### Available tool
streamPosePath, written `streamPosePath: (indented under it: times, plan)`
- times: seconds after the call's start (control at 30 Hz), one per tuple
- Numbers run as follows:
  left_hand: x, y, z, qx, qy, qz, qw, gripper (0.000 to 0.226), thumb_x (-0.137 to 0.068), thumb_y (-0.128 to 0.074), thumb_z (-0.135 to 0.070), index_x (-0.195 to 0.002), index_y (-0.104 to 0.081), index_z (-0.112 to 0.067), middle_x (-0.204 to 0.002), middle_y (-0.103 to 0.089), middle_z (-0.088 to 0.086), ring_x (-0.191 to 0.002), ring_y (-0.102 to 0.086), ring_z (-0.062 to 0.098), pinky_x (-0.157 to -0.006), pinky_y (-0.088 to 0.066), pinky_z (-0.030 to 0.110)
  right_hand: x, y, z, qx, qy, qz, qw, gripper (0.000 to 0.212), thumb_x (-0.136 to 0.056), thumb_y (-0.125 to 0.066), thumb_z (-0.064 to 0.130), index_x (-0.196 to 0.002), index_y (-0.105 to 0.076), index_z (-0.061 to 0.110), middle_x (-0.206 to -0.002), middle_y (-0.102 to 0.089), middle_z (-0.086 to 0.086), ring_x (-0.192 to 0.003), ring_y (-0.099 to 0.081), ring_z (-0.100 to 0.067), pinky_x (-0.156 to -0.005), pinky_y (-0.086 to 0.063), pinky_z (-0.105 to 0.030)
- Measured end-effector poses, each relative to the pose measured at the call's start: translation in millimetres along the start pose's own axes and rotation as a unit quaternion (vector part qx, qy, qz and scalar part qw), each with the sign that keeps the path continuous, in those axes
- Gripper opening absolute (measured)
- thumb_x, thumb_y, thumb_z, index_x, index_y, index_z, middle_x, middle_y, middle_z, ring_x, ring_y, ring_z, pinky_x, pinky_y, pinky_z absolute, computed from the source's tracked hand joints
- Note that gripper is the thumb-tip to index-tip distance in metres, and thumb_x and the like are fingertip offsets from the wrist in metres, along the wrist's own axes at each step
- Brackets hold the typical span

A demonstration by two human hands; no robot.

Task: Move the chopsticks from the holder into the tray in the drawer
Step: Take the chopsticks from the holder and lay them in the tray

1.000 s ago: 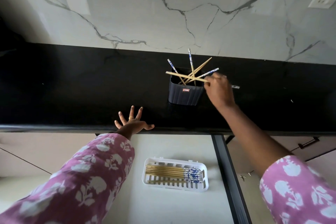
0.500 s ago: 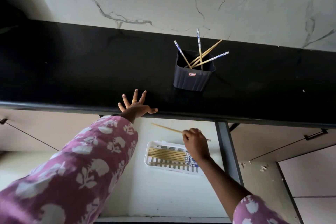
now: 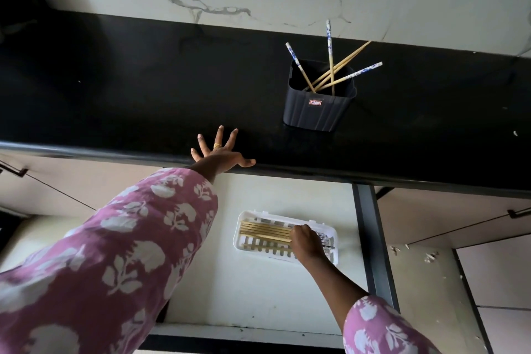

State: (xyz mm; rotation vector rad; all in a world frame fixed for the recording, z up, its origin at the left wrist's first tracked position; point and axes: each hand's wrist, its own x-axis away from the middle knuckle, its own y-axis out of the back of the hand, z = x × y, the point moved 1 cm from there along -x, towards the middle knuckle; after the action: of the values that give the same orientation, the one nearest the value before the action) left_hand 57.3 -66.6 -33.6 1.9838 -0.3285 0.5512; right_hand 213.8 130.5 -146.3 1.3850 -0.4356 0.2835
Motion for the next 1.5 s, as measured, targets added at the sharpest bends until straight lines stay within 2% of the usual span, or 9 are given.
streamPosePath:
  times: [0.23, 0.43, 0.57, 0.77, 0.93, 1.13, 1.23, 1.37, 1.5]
  plan:
    - [-2.7, 0.0, -2.3, -0.006, 0.010, 0.003, 1.000, 0.096, -0.076, -0.061, -0.062, -0.145, 0.004, -0.050, -0.155, 0.021, -0.018, -0.139, 0.029, 0.037, -0.111, 0.011, 0.059, 0.2, -16.3, 13.7, -0.032, 0.041, 0.004, 0.999, 0.030, -0.096, -0.033, 0.007, -0.113, -0.056, -0.003, -0.122, -0.058, -0.021, -0.114, -0.054, -0.033, -0.081, -0.039, -0.027]
    - [-4.2, -0.4, -0.8, -0.012, 0.013, 0.001, 1.000, 0.097, -0.076, -0.062, -0.062, -0.145, 0.005, -0.051, -0.154, 0.023, -0.019, -0.139, 0.030, 0.036, -0.111, 0.011, 0.060, 0.7, -18.9, 14.2, -0.065, 0.037, 0.012, 0.997, 0.027, -0.095, -0.033, 0.008, -0.087, -0.059, 0.004, -0.118, -0.060, -0.021, -0.110, -0.055, -0.034, -0.082, -0.041, -0.030]
    - [-3.5, -0.4, -1.5, -0.009, 0.012, 0.004, 1.000, 0.096, -0.076, -0.062, -0.063, -0.144, 0.005, -0.052, -0.154, 0.022, -0.019, -0.139, 0.030, 0.036, -0.110, 0.011, 0.059, -4.3, -1.7, 12.8, -0.068, 0.016, -0.018, 0.997, 0.027, -0.087, -0.043, -0.005, -0.108, -0.060, -0.003, -0.115, -0.062, -0.020, -0.109, -0.058, -0.034, -0.085, -0.048, -0.037]
    - [-1.4, 0.6, -0.6, -0.005, 0.008, 0.009, 1.000, 0.097, -0.075, -0.062, -0.063, -0.145, 0.005, -0.051, -0.155, 0.022, -0.018, -0.139, 0.030, 0.037, -0.110, 0.011, 0.059, -13.8, 53.7, -3.2, -0.032, 0.069, -0.217, 0.973, 0.026, -0.037, -0.083, 0.000, -0.047, -0.063, 0.012, -0.050, -0.061, 0.000, -0.047, -0.061, -0.018, -0.033, -0.042, -0.017]
    - [1.8, 2.0, -0.2, -0.001, 0.002, 0.010, 1.000, 0.096, -0.075, -0.061, -0.065, -0.145, 0.004, -0.051, -0.156, 0.019, -0.018, -0.140, 0.028, 0.036, -0.111, 0.011, 0.059, -12.4, 119.3, -15.4, -0.028, 0.107, -0.392, 0.913, 0.019, -0.071, -0.052, 0.006, -0.055, -0.061, 0.013, -0.056, -0.059, -0.004, -0.052, -0.058, -0.023, -0.046, -0.044, -0.025]
    - [3.2, 2.7, 0.7, 0.001, -0.003, 0.011, 1.000, 0.097, -0.074, -0.061, -0.066, -0.145, 0.003, -0.051, -0.155, 0.020, -0.018, -0.140, 0.028, 0.036, -0.112, 0.011, 0.059, -25.2, 196.6, -37.2, -0.072, 0.087, -0.569, 0.814, 0.016, -0.076, -0.056, 0.004, -0.065, -0.068, 0.007, -0.058, -0.061, -0.009, -0.055, -0.061, -0.026, -0.064, -0.041, -0.025]
    - [3.7, 3.7, -0.5, -0.001, -0.001, 0.013, 1.000, 0.098, -0.074, -0.062, -0.065, -0.146, 0.004, -0.050, -0.155, 0.021, -0.018, -0.140, 0.029, 0.036, -0.112, 0.010, 0.058, -34.2, 232.8, -42.9, -0.135, 0.046, -0.560, 0.816, 0.011, -0.077, -0.061, 0.000, -0.077, -0.072, 0.002, -0.071, -0.067, -0.015, -0.063, -0.065, -0.031, -0.063, -0.053, -0.031]
    - [2.5, 3.7, -0.7, 0.000, 0.003, 0.018, 1.000, 0.098, -0.075, -0.062, -0.065, -0.145, 0.005, -0.050, -0.155, 0.022, -0.019, -0.139, 0.030, 0.036, -0.111, 0.011, 0.058, -55.5, 276.7, -46.4, -0.279, -0.066, -0.471, 0.834, 0.028, -0.086, -0.062, 0.013, -0.109, -0.067, -0.001, -0.108, -0.067, -0.022, -0.098, -0.064, -0.034, -0.090, -0.050, -0.037]
    - [0.1, 3.4, -0.7, -0.004, 0.002, 0.019, 1.000, 0.099, -0.075, -0.062, -0.064, -0.145, 0.006, -0.050, -0.154, 0.024, -0.018, -0.139, 0.030, 0.037, -0.111, 0.011, 0.059, -80.2, 308.1, -51.7, -0.433, -0.134, -0.418, 0.787, 0.036, -0.084, -0.068, 0.024, -0.096, -0.068, -0.010, -0.092, -0.070, -0.023, -0.088, -0.065, -0.030, -0.077, -0.048, -0.035]
